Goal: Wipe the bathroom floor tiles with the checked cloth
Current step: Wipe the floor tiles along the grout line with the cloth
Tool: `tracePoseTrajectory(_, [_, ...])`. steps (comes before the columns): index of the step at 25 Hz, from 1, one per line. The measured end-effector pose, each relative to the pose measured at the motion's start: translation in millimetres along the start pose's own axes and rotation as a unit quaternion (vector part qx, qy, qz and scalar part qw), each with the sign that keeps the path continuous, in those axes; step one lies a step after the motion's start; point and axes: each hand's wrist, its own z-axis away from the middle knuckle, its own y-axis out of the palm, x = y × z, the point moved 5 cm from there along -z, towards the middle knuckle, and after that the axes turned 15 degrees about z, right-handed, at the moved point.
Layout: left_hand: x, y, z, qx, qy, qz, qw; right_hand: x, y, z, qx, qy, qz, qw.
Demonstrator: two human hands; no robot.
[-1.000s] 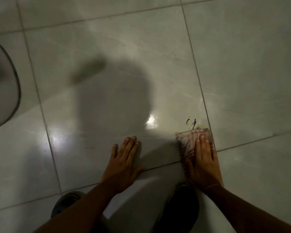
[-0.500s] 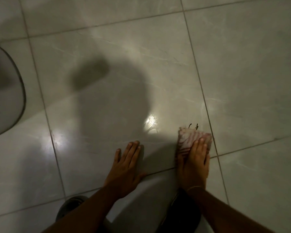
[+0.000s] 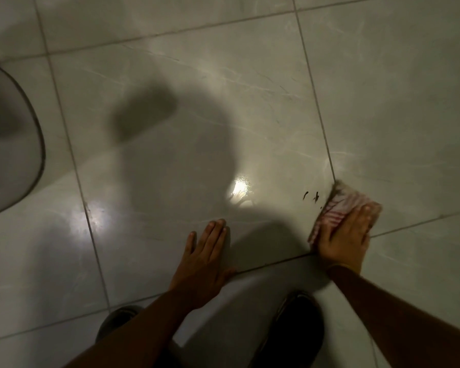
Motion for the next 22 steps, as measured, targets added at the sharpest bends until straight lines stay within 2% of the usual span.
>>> tracePoseTrajectory(4, [0,2,0,-0.002,0.002,-0.01,1.0,26,-22,-44,-0.019,0.042,-0.017,0.999])
tracePoseTrajectory(6, [-1,3,-1,-0.005,0.003,-0.013,1.0,68,-28,-31,-0.038,0.018,-0.002,0.999])
tracePoseTrajectory(10, [1,6,-2,0.0,0.002,-0.017,1.0,127,-10,26,-0.075,-0.17,0.024,0.982])
tracePoseTrajectory(12, [1,6,-1,0.0,0.002,-0.02,1.0,118,6,51,-0.066,-0.251,0.04,0.965])
tracePoseTrajectory(14, [0,5,-1,-0.002,0.003,-0.021,1.0,85,18,56,-0.05,-0.291,0.058,0.954])
tracePoseTrajectory(16, [0,4,-1,-0.004,0.006,-0.019,1.0,35,23,49,-0.026,-0.268,0.073,0.96])
tracePoseTrajectory(19, [0,4,-1,-0.01,0.01,-0.018,1.0,-39,12,21,0.021,-0.124,0.065,0.99])
tracePoseTrajectory(22, [-2,4,-1,-0.014,0.003,-0.026,1.0,-39,-7,-15,0.032,-0.051,0.033,0.998])
